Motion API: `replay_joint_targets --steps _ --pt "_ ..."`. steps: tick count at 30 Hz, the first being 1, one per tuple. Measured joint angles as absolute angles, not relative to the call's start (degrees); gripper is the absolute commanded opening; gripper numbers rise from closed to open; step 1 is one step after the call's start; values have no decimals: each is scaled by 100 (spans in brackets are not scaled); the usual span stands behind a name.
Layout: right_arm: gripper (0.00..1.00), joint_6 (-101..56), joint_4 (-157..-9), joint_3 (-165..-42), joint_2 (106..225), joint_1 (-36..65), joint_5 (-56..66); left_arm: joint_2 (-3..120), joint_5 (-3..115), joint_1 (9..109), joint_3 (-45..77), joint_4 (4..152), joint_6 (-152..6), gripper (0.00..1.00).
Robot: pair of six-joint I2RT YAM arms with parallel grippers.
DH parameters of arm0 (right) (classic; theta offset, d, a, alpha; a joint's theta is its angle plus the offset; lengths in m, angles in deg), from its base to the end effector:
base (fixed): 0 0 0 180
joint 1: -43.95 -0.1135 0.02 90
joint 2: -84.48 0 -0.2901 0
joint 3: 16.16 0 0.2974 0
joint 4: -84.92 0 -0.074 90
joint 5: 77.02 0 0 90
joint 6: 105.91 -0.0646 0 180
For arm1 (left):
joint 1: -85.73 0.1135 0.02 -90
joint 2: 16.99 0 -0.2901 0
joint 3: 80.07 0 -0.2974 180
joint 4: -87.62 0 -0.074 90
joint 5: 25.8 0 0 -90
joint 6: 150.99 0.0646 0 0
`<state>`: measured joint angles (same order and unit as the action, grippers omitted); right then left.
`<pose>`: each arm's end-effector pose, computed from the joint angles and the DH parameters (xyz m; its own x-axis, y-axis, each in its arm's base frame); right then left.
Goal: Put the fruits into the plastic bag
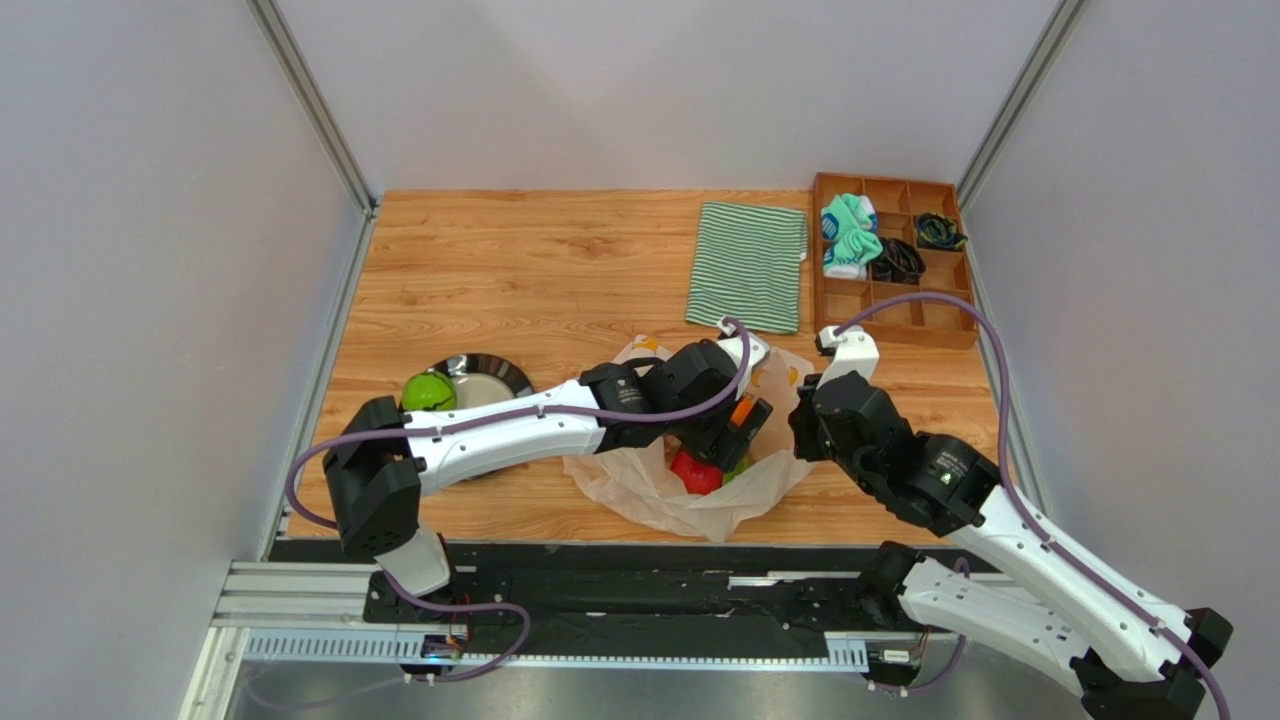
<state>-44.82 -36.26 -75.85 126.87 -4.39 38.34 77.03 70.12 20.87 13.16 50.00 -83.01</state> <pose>0.1462 0.1227 0.3098 -0.6090 -0.0273 -0.7927 -0.1914 0.9749 0.1134 0.1901 -0.3895 0.2678 -0.6038 0.4088 -0.6843 0.6936 0.6925 -0.1983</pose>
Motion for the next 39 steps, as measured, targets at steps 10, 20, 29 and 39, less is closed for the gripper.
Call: replay_joint_targets --steps 10,20,29,39 --pt "1 -4482 -3624 -7585 12705 -439 3834 7648 7036 2087 1318 5005 -8301 99" --pt "1 -4480 -3624 -7585 12713 -439 3834 6820 6706 2087 1445 5306 -8143 99" --pt "1 -4482 -3622 -7585 12713 -439 3834 5406 5971 2642 2271 5833 -7811 99" --pt "1 -4478 -3622 -7585 12713 -439 3836 3128 5668 4493 2791 5684 -7525 99"
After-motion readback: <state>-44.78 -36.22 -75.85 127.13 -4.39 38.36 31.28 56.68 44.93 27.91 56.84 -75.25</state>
